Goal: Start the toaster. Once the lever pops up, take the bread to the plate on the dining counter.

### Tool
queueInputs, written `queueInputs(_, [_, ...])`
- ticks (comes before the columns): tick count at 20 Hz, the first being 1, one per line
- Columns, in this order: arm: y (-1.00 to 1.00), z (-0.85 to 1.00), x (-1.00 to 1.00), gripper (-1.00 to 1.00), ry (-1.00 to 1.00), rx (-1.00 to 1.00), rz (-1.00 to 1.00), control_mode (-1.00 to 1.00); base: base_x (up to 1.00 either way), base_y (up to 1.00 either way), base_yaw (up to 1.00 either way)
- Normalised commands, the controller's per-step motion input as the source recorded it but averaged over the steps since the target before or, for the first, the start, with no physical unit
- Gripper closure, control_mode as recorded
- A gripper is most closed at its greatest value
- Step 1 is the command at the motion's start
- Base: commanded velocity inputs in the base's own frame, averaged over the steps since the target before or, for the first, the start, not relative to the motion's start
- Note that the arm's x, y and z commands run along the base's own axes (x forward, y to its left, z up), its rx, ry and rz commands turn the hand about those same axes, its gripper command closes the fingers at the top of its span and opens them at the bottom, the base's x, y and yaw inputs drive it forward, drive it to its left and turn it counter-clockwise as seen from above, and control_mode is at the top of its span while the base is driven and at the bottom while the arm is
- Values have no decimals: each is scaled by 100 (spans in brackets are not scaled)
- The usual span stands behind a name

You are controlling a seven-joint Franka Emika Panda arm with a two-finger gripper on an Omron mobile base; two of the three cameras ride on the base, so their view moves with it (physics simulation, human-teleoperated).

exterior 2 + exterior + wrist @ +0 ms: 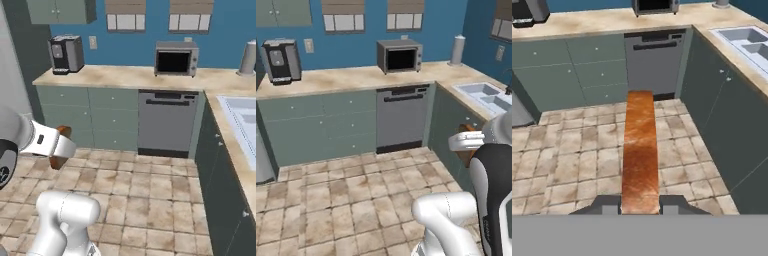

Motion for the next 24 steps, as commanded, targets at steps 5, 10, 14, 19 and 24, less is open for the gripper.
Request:
queueInputs(5, [0,0,0,100,0,0,0,100,27,7,51])
queueInputs(10, [0,0,0,100,0,0,0,100,24,1,53])
queueInputs(14, [0,0,0,100,0,0,0,100,31,0,55])
queueInputs(19, [0,0,0,100,0,0,0,100,44,1,58])
queueInputs(24, [0,0,0,100,0,0,0,100,47,0,61])
